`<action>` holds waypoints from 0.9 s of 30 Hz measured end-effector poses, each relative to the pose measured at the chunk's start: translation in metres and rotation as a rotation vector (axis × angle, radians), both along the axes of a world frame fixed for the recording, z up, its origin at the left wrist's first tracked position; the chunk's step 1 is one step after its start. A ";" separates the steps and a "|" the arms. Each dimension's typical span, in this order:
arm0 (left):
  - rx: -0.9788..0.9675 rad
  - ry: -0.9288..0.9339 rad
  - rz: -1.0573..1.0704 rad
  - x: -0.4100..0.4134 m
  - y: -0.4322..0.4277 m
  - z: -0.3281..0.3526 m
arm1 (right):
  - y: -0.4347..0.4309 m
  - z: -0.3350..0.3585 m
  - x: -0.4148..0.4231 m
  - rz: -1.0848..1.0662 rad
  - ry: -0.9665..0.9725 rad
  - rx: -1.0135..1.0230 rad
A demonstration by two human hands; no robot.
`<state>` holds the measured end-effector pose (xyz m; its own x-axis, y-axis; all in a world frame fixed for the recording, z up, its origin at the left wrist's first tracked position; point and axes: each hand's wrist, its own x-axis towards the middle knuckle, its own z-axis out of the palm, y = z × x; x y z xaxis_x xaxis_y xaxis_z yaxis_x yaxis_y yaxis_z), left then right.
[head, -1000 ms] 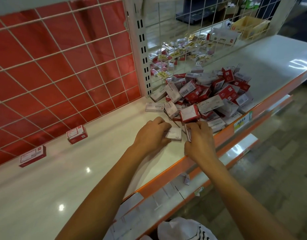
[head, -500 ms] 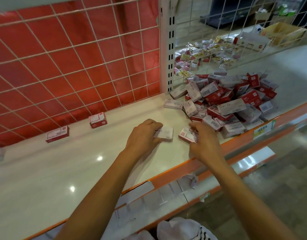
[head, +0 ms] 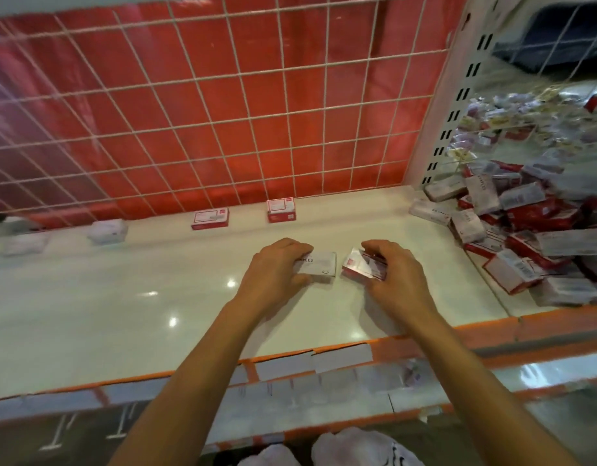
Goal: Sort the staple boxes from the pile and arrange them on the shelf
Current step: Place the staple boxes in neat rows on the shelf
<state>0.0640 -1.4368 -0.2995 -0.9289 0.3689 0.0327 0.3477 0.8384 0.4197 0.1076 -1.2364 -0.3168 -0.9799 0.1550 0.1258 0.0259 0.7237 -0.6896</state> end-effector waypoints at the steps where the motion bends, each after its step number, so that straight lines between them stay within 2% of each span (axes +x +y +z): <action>1: 0.018 -0.005 0.017 0.002 -0.011 0.000 | -0.010 -0.001 -0.002 0.017 0.001 0.001; 11: 0.141 -0.114 0.151 0.010 -0.142 0.002 | -0.136 -0.003 -0.013 0.081 -0.013 -0.096; 18: 0.138 -0.179 0.125 0.007 -0.229 0.005 | -0.220 0.001 -0.010 0.111 -0.036 -0.104; 27: 0.145 -0.165 0.110 0.008 -0.301 0.007 | -0.286 0.004 -0.004 0.096 -0.043 -0.103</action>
